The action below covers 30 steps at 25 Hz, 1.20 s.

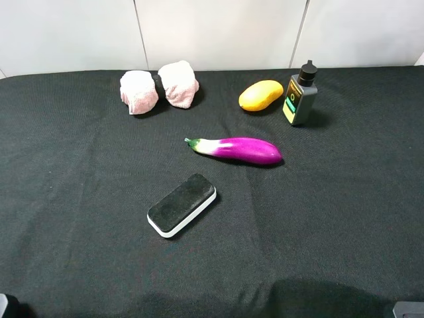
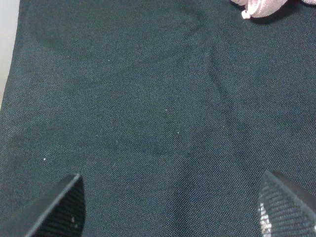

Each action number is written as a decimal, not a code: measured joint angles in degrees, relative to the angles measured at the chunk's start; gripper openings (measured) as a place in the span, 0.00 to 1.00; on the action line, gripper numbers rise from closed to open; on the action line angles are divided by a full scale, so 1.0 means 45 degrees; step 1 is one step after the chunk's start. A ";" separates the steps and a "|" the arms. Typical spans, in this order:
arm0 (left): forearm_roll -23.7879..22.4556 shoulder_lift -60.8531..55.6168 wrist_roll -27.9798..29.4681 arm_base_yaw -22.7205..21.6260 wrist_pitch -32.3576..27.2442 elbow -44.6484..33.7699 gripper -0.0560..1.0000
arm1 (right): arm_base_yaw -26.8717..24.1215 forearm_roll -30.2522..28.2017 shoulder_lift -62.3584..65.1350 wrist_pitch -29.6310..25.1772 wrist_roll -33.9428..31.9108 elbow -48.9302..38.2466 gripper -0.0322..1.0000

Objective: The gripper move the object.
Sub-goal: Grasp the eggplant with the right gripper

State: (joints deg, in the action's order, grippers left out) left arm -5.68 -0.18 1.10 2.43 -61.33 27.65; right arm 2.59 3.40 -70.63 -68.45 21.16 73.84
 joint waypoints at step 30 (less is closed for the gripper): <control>0.0000 0.0000 0.0000 0.0000 0.0000 0.0000 0.72 | 0.1306 0.0140 -0.5388 0.0419 0.0760 0.2826 0.70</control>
State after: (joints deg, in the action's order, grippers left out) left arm -5.68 -0.18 1.10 2.43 -61.33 27.65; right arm 8.46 4.03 -94.88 -66.56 24.58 86.55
